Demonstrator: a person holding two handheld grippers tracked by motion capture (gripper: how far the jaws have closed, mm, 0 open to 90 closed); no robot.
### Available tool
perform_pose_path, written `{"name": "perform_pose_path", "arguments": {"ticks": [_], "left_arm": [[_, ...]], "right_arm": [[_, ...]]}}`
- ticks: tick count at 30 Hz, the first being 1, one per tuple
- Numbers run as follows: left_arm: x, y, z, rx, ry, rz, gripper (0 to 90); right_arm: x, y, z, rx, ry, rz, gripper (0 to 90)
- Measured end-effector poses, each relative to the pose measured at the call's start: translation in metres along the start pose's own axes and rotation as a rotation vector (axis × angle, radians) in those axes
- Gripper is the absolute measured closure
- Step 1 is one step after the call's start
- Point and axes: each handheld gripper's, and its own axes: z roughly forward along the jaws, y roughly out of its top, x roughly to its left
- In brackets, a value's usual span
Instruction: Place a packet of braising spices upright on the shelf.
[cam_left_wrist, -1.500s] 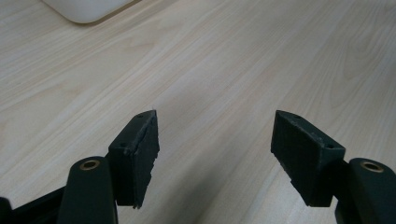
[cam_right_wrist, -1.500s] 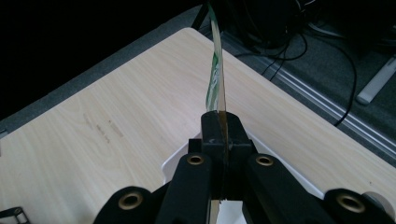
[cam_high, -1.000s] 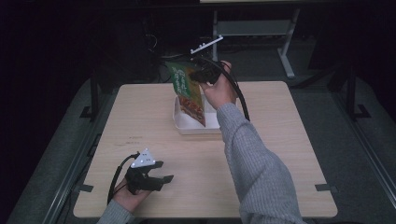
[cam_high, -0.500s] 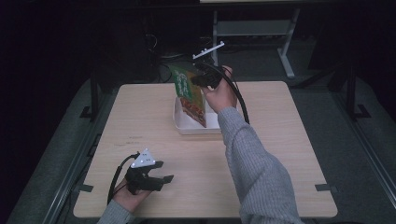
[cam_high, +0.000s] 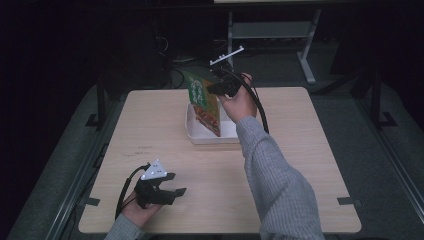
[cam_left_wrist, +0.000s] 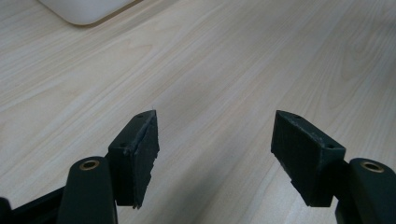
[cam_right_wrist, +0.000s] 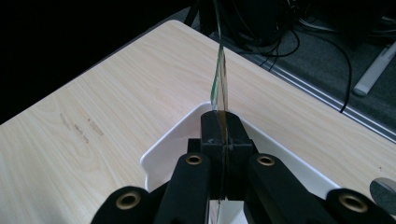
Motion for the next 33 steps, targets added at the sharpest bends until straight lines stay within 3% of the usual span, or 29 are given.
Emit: {"name": "perform_pose_path", "arguments": {"ticks": [15, 33], "left_arm": [[0.000, 0.000, 0.001, 0.004, -0.002, -0.002, 31.6], [-0.001, 0.000, 0.003, 0.010, -0.007, 0.003, 31.6]], "right_arm": [[-0.003, -0.008, -0.003, 0.030, 0.019, 0.004, 88.8], [-0.015, -0.018, -0.007, 0.069, 0.044, 0.047, 88.5]]}}
